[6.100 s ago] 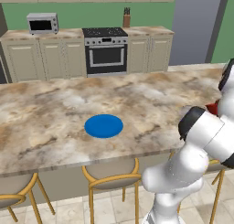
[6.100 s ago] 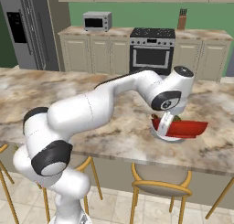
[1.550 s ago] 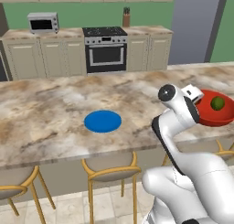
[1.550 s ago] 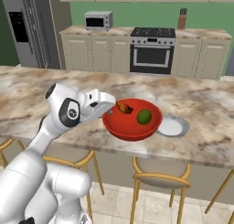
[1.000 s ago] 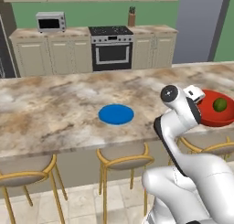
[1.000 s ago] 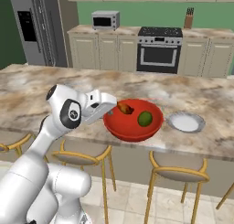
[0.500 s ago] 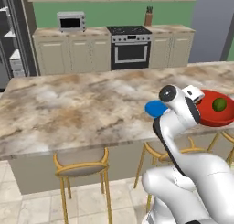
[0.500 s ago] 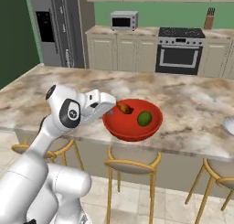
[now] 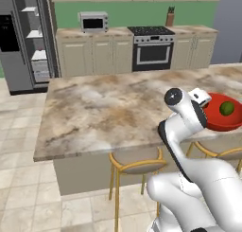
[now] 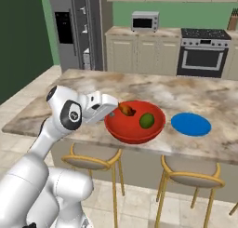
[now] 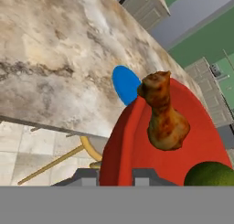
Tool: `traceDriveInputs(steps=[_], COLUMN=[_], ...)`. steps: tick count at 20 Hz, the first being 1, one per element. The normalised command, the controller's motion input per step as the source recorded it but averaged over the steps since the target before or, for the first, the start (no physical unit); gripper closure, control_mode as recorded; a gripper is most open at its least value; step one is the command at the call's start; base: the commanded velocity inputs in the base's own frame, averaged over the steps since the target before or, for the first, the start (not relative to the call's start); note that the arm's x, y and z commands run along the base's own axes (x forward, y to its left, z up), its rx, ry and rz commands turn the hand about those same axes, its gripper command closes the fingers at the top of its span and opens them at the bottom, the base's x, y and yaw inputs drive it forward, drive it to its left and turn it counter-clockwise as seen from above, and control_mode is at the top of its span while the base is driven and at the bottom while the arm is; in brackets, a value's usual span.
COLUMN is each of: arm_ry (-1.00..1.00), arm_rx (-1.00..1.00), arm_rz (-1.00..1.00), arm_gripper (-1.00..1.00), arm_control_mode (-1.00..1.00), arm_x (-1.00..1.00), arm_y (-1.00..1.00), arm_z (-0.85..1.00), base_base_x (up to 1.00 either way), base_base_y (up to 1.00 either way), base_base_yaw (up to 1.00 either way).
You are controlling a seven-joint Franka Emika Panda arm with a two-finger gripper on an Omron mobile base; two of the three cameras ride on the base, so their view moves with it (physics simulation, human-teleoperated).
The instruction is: Pick the chicken drumstick and lime from their plates and place them in the bowl. Then put the bowl in the fridge.
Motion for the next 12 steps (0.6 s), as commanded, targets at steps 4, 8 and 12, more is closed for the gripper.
traceDriveInputs(steps=[4,8,12], arm_ry=[0.0,0.0,0.0], arm_rx=[0.0,0.0,0.0], arm_rz=[0.0,0.0,0.0], arm_gripper=[1.0,1.0,1.0], arm_control_mode=[1.0,1.0,1.0], arm_x=[0.0,0.0,0.0], arm_y=[0.0,0.0,0.0], arm_z=[0.0,0.0,0.0], base_base_x=[0.0,0.0,0.04], base_base_y=[0.94,0.94,0.94], base_base_yaw=[0.0,0.0,0.0])
